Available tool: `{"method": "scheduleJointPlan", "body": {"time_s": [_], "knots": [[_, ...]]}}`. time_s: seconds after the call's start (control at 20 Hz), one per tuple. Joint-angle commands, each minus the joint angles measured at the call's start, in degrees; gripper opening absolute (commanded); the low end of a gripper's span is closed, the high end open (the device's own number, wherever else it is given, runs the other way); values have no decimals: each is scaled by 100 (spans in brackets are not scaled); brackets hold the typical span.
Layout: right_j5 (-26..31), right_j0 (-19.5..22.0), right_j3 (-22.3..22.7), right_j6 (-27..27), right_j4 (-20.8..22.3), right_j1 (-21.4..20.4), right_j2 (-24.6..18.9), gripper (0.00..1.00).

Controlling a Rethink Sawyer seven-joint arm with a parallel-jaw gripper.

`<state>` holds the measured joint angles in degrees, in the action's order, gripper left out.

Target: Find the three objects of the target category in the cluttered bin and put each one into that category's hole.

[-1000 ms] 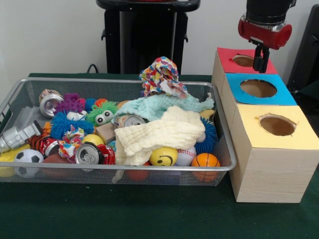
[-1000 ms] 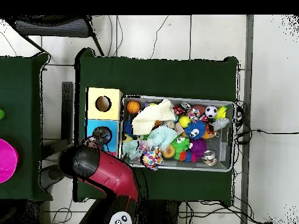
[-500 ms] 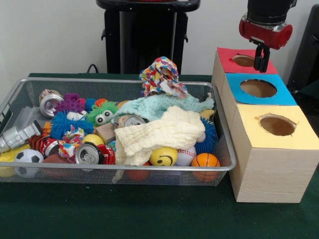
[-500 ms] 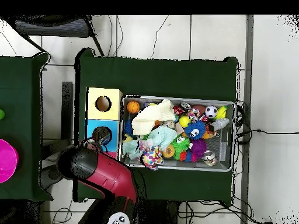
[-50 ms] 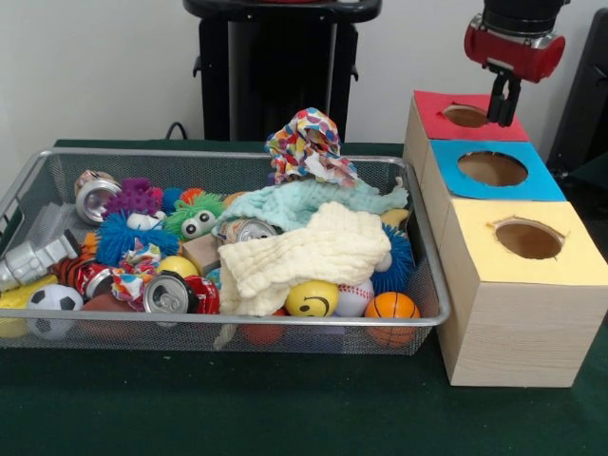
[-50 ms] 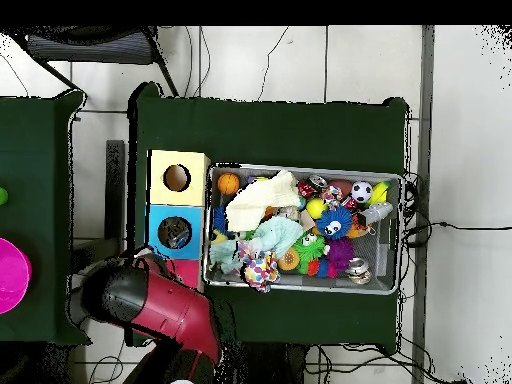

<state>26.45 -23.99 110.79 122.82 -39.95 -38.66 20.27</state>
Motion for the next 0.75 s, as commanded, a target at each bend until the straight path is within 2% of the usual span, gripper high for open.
{"method": "scheduleJointPlan", "body": {"time_s": [0.05,0.4,0.75], "knots": [[-94,439,-177,935,264,340,-32,0],[-355,523,-316,708,632,363,124,0],[-332,486,-407,850,723,399,164,0]]}}
